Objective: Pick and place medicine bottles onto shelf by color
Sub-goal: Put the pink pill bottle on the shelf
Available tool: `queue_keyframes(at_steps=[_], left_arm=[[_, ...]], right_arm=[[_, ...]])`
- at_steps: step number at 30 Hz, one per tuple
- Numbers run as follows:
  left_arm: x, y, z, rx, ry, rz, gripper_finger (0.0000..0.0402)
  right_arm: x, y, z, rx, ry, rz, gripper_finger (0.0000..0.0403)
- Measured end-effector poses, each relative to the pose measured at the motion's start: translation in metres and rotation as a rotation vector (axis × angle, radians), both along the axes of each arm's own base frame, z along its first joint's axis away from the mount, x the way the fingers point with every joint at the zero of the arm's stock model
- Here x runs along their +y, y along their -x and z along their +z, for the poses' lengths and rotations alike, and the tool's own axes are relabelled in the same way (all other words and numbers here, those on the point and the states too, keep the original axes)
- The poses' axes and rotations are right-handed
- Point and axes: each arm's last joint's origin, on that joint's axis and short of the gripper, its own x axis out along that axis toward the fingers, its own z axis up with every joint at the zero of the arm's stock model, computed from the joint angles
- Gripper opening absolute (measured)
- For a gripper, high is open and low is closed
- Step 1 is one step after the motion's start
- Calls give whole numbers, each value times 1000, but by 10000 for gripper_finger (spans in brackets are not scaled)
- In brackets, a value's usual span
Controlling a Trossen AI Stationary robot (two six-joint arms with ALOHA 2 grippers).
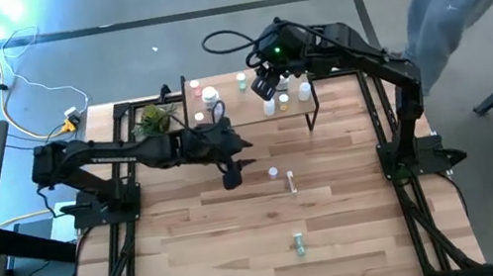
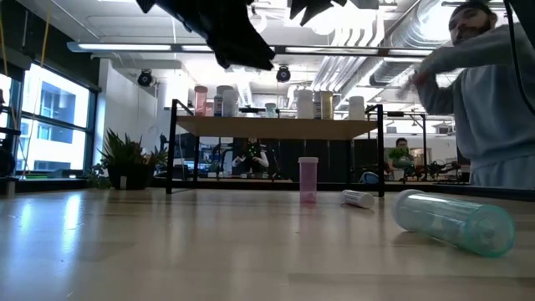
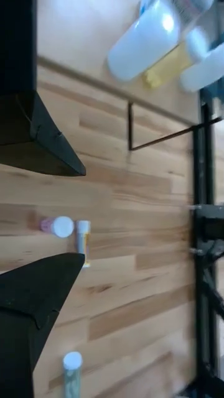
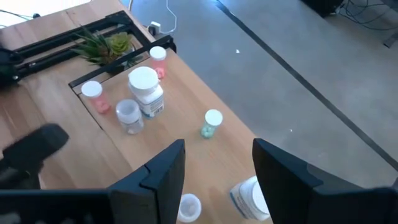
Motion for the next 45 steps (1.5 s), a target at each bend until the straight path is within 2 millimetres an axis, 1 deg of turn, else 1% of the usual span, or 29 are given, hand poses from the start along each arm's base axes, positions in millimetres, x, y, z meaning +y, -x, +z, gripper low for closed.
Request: queue_keyframes(at_steps=[10,21,26,35,45], left_arm=[[1,-21,-29,49,-53,3,204],[2,-36,-49,44,-37,4,204],[0,-46,-64,47,-25,-17,204],[-9,-58,-85,42,-2,-39,204],[-10,-66,-110,84,0,-39,204]], right_arm=[[-9,3,0,8,10,-15,179],[-9,3,0,5,6,-16,179],[-9,3,0,-5,-4,-28,179],[-9,3,0,-15,-14,-41,179],[-9,3,0,-21,-20,-48,179]])
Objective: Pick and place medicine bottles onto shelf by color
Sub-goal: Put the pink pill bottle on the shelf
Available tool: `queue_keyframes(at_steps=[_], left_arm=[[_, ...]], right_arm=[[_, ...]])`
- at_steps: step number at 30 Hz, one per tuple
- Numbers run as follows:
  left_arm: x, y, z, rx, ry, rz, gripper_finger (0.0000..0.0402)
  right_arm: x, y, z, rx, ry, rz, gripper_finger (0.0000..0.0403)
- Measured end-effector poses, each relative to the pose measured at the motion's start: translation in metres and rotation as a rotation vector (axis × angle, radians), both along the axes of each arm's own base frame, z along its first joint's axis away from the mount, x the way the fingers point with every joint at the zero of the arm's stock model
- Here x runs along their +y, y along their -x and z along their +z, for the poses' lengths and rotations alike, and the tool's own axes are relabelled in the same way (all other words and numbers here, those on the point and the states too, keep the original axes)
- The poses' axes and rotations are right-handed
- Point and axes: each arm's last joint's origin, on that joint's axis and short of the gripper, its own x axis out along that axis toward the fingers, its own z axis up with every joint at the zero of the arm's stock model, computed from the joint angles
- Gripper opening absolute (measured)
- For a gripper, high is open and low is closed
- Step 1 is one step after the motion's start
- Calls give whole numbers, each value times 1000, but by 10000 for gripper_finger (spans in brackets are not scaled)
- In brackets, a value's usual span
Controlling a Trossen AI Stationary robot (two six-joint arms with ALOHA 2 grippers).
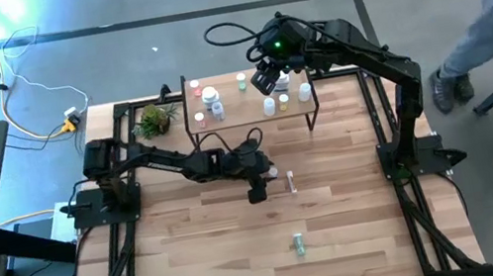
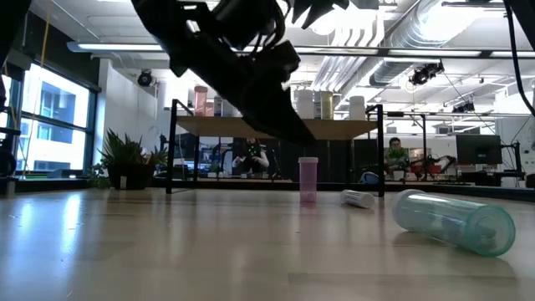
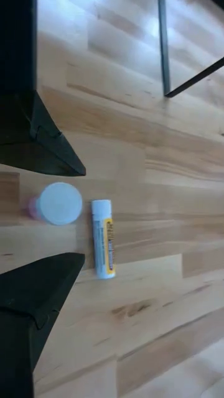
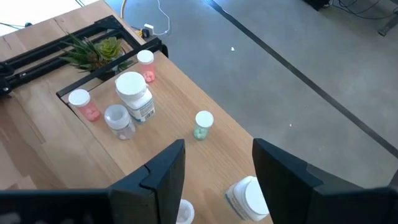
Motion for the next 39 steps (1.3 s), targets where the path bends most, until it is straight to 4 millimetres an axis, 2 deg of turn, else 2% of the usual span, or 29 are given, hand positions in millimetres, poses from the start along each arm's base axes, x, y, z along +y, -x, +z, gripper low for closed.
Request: queue_keyframes(at_steps=[10,18,26,30,39], left_arm=[[2,-3,-10,8,-23,31,204],[2,-5,-26,43,-5,29,204],[3,-7,-23,10,-1,35,202],[3,-6,-24,26,-2,32,186],[4,-6,-24,29,-20,21,119]], right_arm=[[0,0,0,0,0,0,179],[0,0,0,0,0,0,179],[0,0,0,0,0,0,179],[0,0,0,1,0,-1,179],[0,0,0,2,2,-3,179]])
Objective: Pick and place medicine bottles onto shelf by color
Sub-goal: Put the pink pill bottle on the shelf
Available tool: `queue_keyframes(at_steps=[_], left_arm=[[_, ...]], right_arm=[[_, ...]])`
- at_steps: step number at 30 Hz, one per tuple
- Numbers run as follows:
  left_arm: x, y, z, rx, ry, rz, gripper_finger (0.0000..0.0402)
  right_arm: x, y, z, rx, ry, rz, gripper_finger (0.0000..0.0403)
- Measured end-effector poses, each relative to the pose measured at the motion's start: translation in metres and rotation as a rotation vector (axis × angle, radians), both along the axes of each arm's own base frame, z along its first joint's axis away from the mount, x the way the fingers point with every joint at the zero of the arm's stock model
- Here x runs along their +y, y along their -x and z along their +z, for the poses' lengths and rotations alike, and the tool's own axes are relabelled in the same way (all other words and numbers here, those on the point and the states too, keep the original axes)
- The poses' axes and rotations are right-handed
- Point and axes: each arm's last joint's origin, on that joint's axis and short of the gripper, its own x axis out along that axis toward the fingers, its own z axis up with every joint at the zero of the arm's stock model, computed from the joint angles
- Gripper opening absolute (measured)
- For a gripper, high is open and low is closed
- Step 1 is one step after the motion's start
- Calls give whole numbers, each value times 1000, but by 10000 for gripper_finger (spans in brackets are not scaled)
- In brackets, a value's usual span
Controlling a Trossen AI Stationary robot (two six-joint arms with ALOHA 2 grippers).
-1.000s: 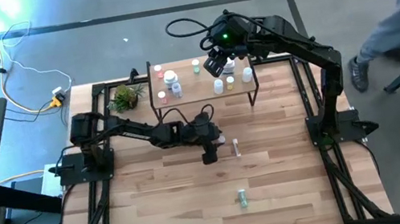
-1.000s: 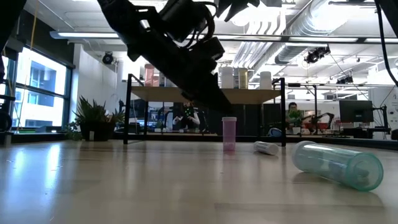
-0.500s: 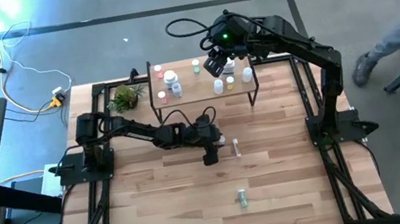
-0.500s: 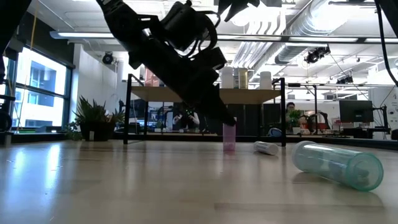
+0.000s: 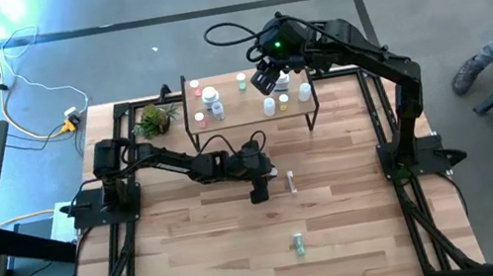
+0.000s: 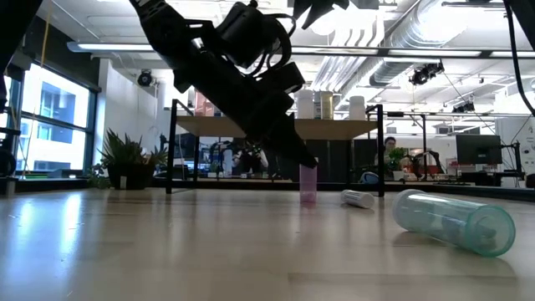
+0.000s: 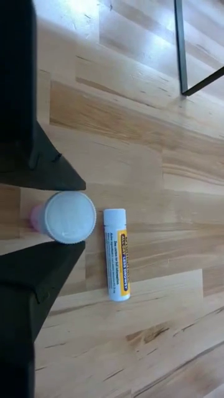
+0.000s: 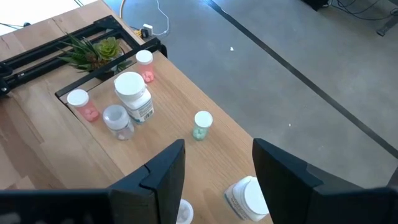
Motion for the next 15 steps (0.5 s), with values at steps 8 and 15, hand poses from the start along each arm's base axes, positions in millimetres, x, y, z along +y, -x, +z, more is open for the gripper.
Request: queue_keyframes(at_steps=[8,15], left_arm=[[0,0,0,0,0,1,114],[1,2,3,7,3,1,120]], right_arm=[[0,0,0,-2,-2,-2,179],[0,0,0,-11,-10,-12,179]])
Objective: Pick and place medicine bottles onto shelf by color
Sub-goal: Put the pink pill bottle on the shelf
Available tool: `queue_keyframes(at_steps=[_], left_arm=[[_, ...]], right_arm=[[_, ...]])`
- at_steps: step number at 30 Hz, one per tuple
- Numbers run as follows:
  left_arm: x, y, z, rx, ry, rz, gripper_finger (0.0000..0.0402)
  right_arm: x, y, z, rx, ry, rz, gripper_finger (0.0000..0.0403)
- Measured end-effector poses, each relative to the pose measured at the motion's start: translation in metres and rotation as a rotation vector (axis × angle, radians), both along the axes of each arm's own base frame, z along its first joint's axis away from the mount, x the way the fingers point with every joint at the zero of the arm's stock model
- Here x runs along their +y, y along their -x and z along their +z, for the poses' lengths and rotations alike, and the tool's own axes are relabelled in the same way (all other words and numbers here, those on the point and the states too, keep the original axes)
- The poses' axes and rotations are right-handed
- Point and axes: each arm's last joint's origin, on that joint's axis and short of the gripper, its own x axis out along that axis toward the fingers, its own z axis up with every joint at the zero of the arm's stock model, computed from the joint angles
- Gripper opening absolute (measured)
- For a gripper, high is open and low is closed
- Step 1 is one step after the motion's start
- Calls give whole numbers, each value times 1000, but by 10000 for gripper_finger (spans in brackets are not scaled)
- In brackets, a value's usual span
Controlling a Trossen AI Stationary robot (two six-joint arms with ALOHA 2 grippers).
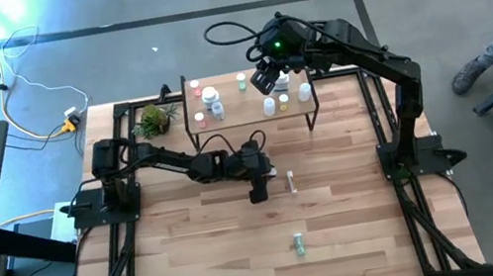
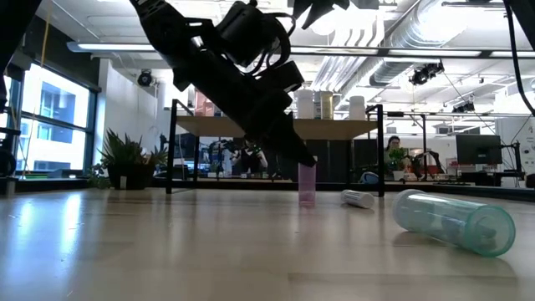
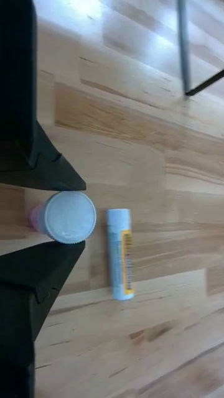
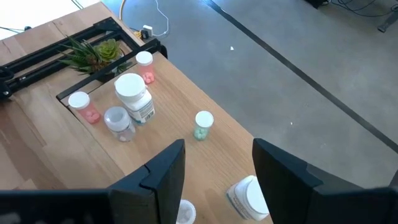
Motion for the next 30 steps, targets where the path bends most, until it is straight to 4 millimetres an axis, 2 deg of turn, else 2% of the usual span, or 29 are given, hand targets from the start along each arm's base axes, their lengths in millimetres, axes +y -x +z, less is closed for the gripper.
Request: queue_keyframes(at_steps=[7,14,23,30], left_arm=[[10,6,19,-22,1,22,120],[23,21,57,-78,1,49,121],[28,46,113,-197,-68,46,121],[35,72,154,-291,-168,176,121]], right_arm=[[0,0,0,0,0,0,179],[0,-1,0,-14,-11,-8,179],[0,-1,0,-14,-8,-12,179],[-1,0,1,-10,22,-43,179]])
